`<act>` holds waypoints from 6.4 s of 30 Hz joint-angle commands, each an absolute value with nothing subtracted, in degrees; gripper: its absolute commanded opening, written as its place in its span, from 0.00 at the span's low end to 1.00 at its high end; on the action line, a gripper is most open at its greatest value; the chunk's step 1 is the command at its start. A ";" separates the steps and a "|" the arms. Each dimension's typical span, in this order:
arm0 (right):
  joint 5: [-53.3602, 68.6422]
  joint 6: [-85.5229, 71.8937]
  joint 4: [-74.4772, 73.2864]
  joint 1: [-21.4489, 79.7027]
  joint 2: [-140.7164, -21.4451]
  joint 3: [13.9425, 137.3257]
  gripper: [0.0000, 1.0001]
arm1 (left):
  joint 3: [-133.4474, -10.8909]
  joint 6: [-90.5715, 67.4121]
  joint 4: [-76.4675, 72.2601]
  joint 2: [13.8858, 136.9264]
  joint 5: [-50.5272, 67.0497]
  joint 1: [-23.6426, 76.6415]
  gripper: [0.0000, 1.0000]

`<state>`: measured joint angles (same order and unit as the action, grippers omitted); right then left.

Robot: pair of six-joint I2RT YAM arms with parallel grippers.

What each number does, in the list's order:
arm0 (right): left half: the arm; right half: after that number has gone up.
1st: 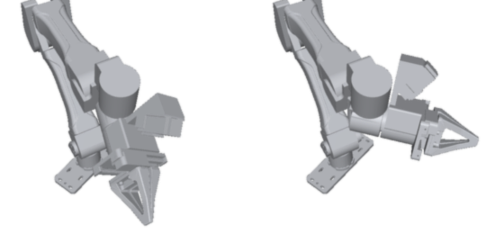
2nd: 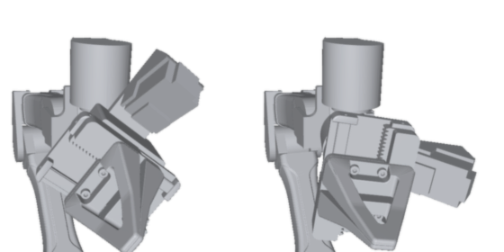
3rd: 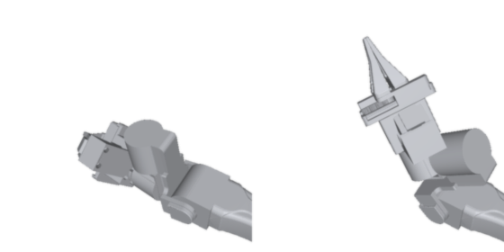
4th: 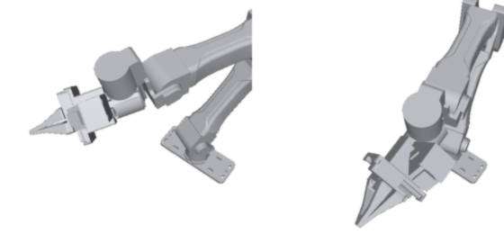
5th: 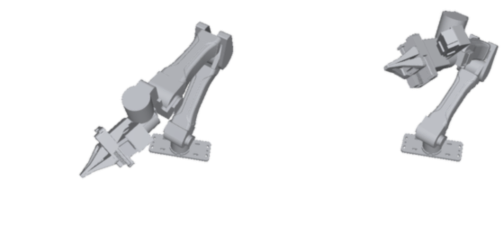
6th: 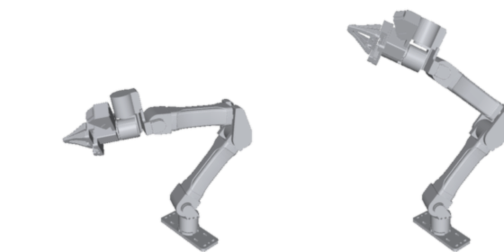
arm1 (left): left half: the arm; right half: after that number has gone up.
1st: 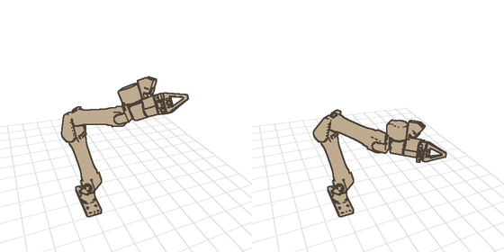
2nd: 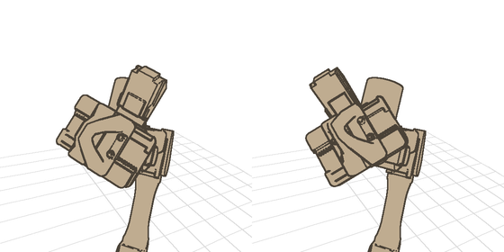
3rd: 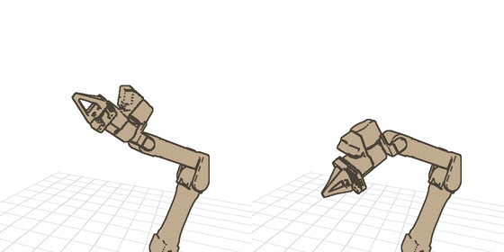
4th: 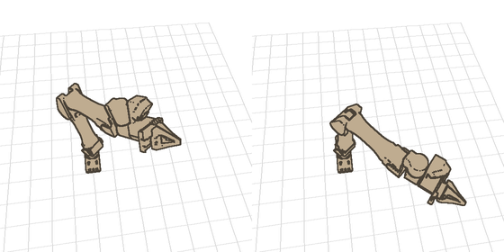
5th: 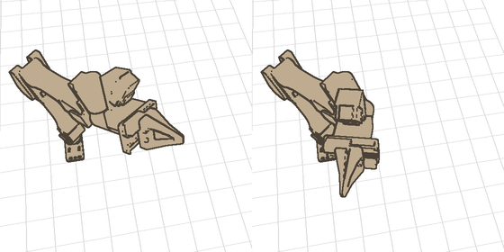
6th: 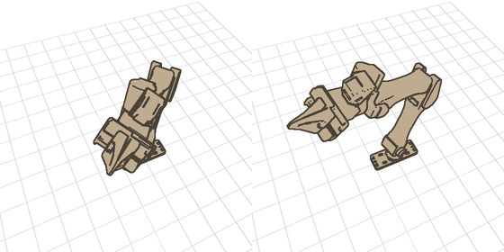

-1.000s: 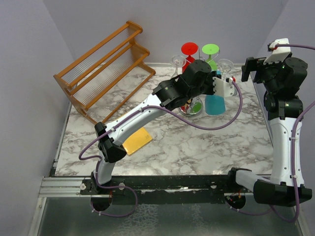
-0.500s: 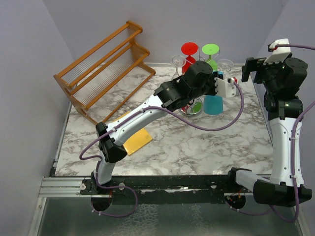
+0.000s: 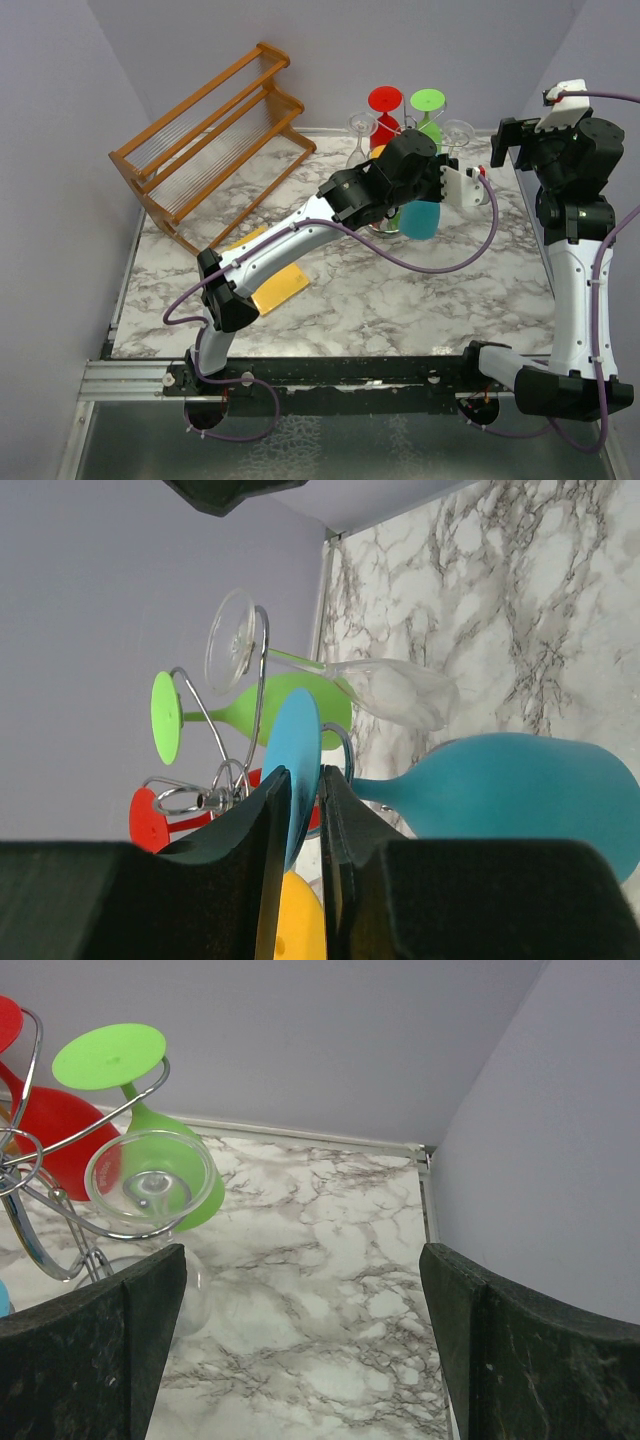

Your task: Place the wine glass upside down on the wine glass rack

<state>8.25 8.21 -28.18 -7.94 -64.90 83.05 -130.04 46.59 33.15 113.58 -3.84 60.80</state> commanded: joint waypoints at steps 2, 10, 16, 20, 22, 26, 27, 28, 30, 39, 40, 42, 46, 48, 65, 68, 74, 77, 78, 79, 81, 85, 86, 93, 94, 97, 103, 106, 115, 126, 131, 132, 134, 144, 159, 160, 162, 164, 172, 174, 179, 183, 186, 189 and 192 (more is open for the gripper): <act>8.88 8.78 -25.92 -8.26 -63.70 82.24 1.00 | -129.84 45.19 33.27 113.91 -1.14 61.43 0.22; 8.88 8.82 -25.84 -8.26 -63.63 82.06 1.00 | -129.61 44.72 33.68 113.82 -0.60 61.57 0.23; 8.88 8.79 -25.84 -8.29 -63.51 82.01 0.99 | -129.57 43.99 34.18 113.65 0.39 61.66 0.24; 8.96 8.85 -25.75 -8.35 -63.46 81.89 1.00 | -129.96 43.38 34.73 113.51 1.29 61.71 0.26; 8.96 8.79 -25.71 -8.35 -63.46 81.84 1.00 | -130.28 42.85 35.09 113.40 1.95 61.76 0.27; 9.05 8.91 -25.66 -8.35 -63.41 81.67 1.00 | -130.90 41.89 35.81 113.08 3.01 61.85 0.30; 9.05 8.94 -25.62 -8.35 -63.40 81.70 1.00 | -131.02 41.68 35.97 113.03 3.23 61.86 0.31; 9.05 8.94 -25.64 -8.35 -63.44 81.70 1.00 | -131.12 41.52 36.15 112.89 3.32 61.83 0.32; 9.05 8.96 -25.51 -8.37 -63.46 81.56 1.00 | -131.34 40.98 36.52 112.62 3.49 61.87 0.34; 8.35 11.59 -24.75 -8.44 -63.46 80.74 1.00 | -131.89 38.16 40.94 109.67 4.91 61.82 0.45; 7.65 12.65 -24.18 -8.44 -63.56 80.31 1.00 | -131.61 37.70 41.75 109.08 4.85 61.80 0.47; 5.66 15.42 -23.19 -8.44 -63.94 79.49 1.00 | -130.64 37.19 43.34 107.63 4.67 61.85 0.51; 2.91 21.78 -21.26 -8.44 -64.83 77.58 1.00 | -127.71 37.16 46.45 104.00 4.22 61.63 0.58; 2.44 25.14 -21.37 -8.44 -65.22 76.86 1.00 | -126.12 37.25 48.54 101.78 4.34 61.56 0.64; 4.57 24.47 -25.24 -8.44 -68.37 75.79 1.00 | -99.28 33.77 43.82 76.07 -3.93 47.91 0.99; 4.56 23.40 -25.36 -8.44 -69.02 76.11 0.99 | -95.06 28.52 38.22 72.72 -6.39 42.59 0.99; 1.41 19.60 -23.44 -8.44 -69.06 75.75 1.00 | -89.01 11.98 29.04 70.07 -12.95 29.09 0.99; 0.27 16.85 -22.72 -8.44 -69.60 76.22 1.00 | -85.34 4.72 24.92 67.51 -12.20 21.15 0.99; 0.31 16.16 -22.79 -8.44 -69.94 76.60 1.00 | -83.90 2.78 23.24 66.25 -11.18 19.47 0.99; 0.39 15.52 -22.92 -8.44 -70.32 77.09 0.99 | -82.13 1.40 21.34 64.93 -9.85 17.68 0.99; 0.39 14.06 -22.66 -8.44 -70.91 77.75 1.00 | -79.08 -0.78 18.56 62.48 -6.59 14.75 0.99; 2.55 13.46 -21.82 -8.39 -70.94 78.96 0.99 | -75.41 -1.68 16.61 59.10 -1.90 11.21 0.99; 3.49 13.95 -21.81 -8.43 -70.73 79.23 1.00 | -74.88 -1.53 16.15 58.41 -1.51 10.64 0.99; 5.33 16.29 -19.48 -8.44 -65.84 76.05 1.00 | -70.82 1.14 11.45 55.28 1.45 7.33 0.99; 4.87 15.86 -19.20 -8.44 -64.41 75.42 0.99 | -70.81 1.44 11.36 55.51 1.41 7.09 0.99; 4.46 15.20 -21.61 -8.44 -62.43 75.54 1.00 | -71.73 1.77 11.90 56.01 1.16 6.73 0.99; 7.61 15.35 -27.36 -8.44 -56.97 74.53 1.00 | -73.15 0.73 11.99 56.31 -7.79 5.84 0.99; 7.65 15.51 -28.50 -8.44 -53.13 72.75 1.00 | -73.53 -0.11 13.22 56.24 -8.00 5.66 0.99; 10.05 15.53 -29.08 -8.99 -45.06 67.83 1.00 | -73.06 0.48 19.01 54.96 0.75 4.68 0.99; 10.62 14.14 -34.04 -10.36 -42.58 67.50 1.00 | -71.59 2.12 21.38 51.59 2.57 2.19 0.99; 10.22 13.36 -35.51 -10.37 -41.68 69.02 1.00 | -69.08 3.46 21.61 49.73 3.01 1.67 0.99; 9.74 13.32 -35.82 -10.37 -41.93 69.47 0.99 | -69.04 3.83 22.07 49.43 2.54 1.65 0.99; 9.24 12.96 -36.16 -10.37 -41.90 70.10 1.00 | -68.08 4.44 22.40 48.71 1.54 1.58 0.99; 10.05 10.42 -34.91 -10.37 -39.41 66.53 1.00 | -64.74 4.79 22.99 45.21 1.11 1.32 0.99; 9.19 9.20 -34.98 -10.71 -38.69 65.38 1.00 | -62.82 4.57 22.86 43.94 -1.17 0.81 0.99; 11.41 9.75 -35.41 -10.67 -38.64 65.35 1.00 | -62.67 4.46 22.71 43.93 -1.00 0.79 0.99; 14.43 10.87 -35.95 -10.69 -38.19 65.02 1.00 | -62.49 4.47 22.71 43.46 -0.18 0.77 0.99; 16.47 12.39 -36.96 -10.83 -38.11 65.18 1.00 | -62.69 4.50 23.09 42.96 0.05 0.79 0.99; 16.98 14.70 -39.02 -10.99 -37.17 66.91 1.00 | -63.23 5.48 24.96 40.46 -0.02 0.79 0.99; 16.55 14.96 -39.35 -11.01 -36.90 67.10 1.00 | -63.28 5.69 25.82 39.73 -0.07 0.79 0.99; 15.87 15.48 -39.37 -10.99 -35.75 66.07 1.00 | -62.43 5.86 26.76 38.56 -1.63 0.79 0.99; 16.29 15.56 -38.90 -11.07 -35.75 65.66 1.00 | -62.23 5.54 26.33 38.66 -1.80 0.79 0.99; 16.27 15.47 -38.68 -11.16 -36.32 65.97 0.99 | -61.95 5.45 25.94 38.85 -1.76 0.80 0.99; 16.79 15.32 -38.14 -11.16 -36.79 65.77 1.00 | -61.24 5.28 25.39 39.14 -1.87 0.79 0.99; 17.22 15.29 -37.68 -11.16 -37.00 65.29 1.00 | -60.72 5.38 25.10 39.39 -1.77 0.79 0.99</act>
